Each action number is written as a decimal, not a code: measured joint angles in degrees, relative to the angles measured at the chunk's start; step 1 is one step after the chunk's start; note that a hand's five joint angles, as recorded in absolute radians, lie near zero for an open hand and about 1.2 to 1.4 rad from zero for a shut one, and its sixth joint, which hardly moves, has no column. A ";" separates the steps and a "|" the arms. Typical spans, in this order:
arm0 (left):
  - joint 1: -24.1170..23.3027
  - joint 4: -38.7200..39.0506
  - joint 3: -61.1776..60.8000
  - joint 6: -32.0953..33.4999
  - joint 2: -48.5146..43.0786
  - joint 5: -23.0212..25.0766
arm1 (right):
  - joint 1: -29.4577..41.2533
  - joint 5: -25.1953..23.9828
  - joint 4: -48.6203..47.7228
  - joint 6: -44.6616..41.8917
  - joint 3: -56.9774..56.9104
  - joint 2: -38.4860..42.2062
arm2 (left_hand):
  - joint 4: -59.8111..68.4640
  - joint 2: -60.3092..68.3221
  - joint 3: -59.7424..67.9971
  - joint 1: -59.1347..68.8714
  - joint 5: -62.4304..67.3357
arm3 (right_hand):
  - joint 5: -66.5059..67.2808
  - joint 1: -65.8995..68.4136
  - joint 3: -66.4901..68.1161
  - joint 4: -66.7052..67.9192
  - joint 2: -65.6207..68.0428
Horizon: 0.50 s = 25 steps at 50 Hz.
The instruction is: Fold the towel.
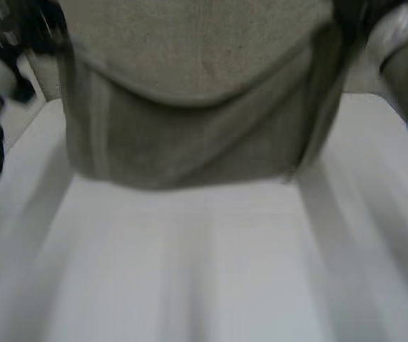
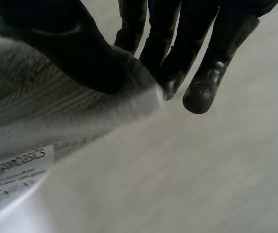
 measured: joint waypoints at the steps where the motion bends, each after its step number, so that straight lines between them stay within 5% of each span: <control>1: -0.20 0.09 3.12 -1.39 0.83 -1.69 | 0.41 0.07 -2.71 2.54 -1.21 -1.85 | 0.00 0.00 0.00 0.38 0.14 | 0.00 0.00 0.00 0.00 0.00; 6: 0.78 1.63 10.51 -8.48 4.56 -6.19 | 0.96 -2.11 -7.85 10.95 -4.04 -8.10 | 0.00 0.00 0.01 0.81 0.49 | 0.00 0.00 0.00 0.00 0.00; 12: 4.90 3.84 10.12 -16.51 7.64 -7.70 | 0.52 -8.65 -0.57 11.77 -5.37 -7.95 | 0.00 0.00 0.01 0.82 0.49 | 0.00 0.00 0.01 0.00 0.00; 25: 7.30 9.86 -15.20 -14.55 8.17 0.85 | 0.00 -11.87 8.75 -2.28 6.05 -1.51 | 0.00 0.01 0.03 0.82 0.54 | 0.00 0.00 0.11 0.00 0.20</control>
